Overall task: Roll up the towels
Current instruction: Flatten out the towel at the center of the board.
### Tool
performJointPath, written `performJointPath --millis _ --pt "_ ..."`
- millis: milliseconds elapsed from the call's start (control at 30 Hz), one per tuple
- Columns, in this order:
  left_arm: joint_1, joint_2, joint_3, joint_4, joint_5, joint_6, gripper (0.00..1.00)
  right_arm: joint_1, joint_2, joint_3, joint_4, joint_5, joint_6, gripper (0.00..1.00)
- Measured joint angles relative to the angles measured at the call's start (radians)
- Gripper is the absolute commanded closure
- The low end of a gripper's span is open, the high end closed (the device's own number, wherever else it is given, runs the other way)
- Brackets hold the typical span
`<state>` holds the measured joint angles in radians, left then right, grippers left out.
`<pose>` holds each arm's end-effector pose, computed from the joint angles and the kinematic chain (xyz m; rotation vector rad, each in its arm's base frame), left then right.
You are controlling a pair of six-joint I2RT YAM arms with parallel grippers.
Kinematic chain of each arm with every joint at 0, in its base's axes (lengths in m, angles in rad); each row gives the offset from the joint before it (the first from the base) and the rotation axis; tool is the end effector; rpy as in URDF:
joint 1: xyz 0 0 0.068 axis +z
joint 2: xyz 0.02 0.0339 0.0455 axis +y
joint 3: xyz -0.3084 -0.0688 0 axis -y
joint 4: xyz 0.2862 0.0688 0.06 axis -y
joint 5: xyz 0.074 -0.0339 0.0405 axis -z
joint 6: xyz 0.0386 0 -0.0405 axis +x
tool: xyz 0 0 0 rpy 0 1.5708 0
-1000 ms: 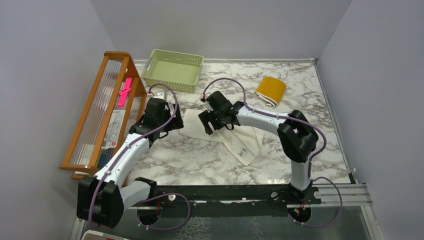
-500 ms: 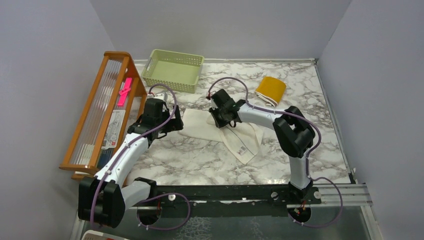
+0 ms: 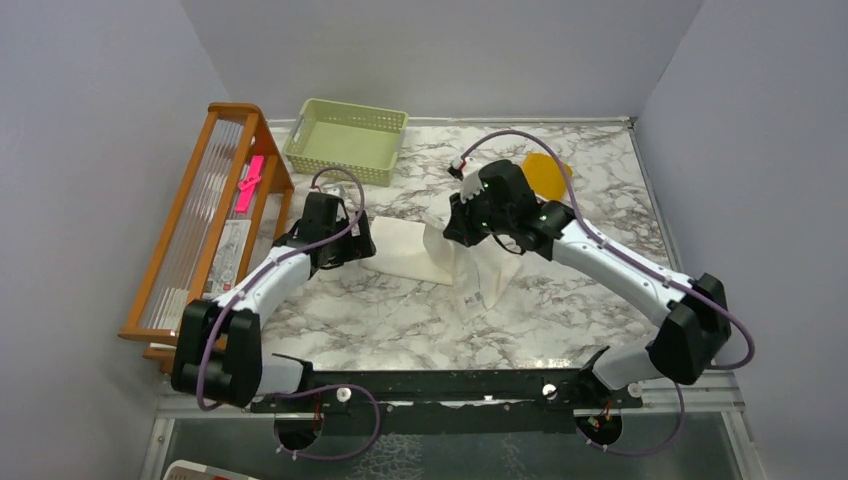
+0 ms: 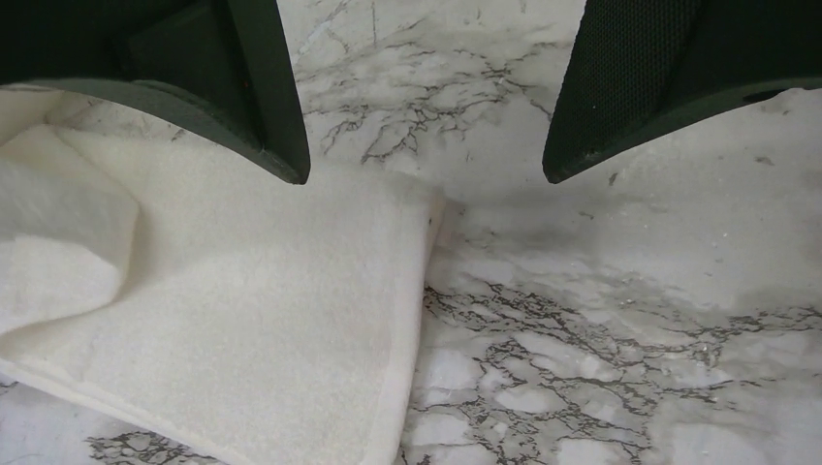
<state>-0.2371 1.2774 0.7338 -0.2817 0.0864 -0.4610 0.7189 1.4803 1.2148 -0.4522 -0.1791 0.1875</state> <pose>0.2744 -0.0697 0.2294 -0.2312 2.4252 -0.4247 0.2727 0.2478 0.3298 -0.7144 2.2577 0.6618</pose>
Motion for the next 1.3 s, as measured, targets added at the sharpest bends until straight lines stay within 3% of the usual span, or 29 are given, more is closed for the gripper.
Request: performJointPath --millis 300,433,567,667,700,767,1067,1300 --pt "-0.021 0.327 0.195 0.094 -0.010 0.005 0.12 -0.043 -0.204 -0.143 -0.073 -0.034 0.042 0.99" --pt "-0.029 0.399 0.268 0.126 -0.027 0.019 0.22 -0.084 -0.289 -0.178 -0.134 -0.032 0.046 0.99" --pt "-0.041 0.473 0.326 0.153 -0.035 0.040 0.49 -0.105 -0.345 -0.179 -0.168 -0.032 0.044 0.99" --pt "-0.055 0.538 0.338 0.168 -0.050 0.056 0.63 -0.111 -0.356 -0.177 -0.191 -0.032 0.043 0.99" --pt "-0.059 0.546 0.338 0.178 -0.056 0.060 0.72 -0.112 -0.356 -0.176 -0.197 -0.032 0.043 0.99" --pt "-0.064 0.546 0.336 0.189 -0.067 0.066 0.99 -0.113 -0.356 -0.172 -0.209 -0.032 0.043 0.99" --pt "-0.072 0.490 0.319 0.131 -0.170 0.095 1.00 -0.119 -0.356 -0.089 -0.257 -0.014 0.037 0.99" --pt "-0.051 0.166 0.319 -0.003 -0.307 0.183 1.00 -0.132 -0.397 0.029 -0.281 0.184 0.035 0.99"
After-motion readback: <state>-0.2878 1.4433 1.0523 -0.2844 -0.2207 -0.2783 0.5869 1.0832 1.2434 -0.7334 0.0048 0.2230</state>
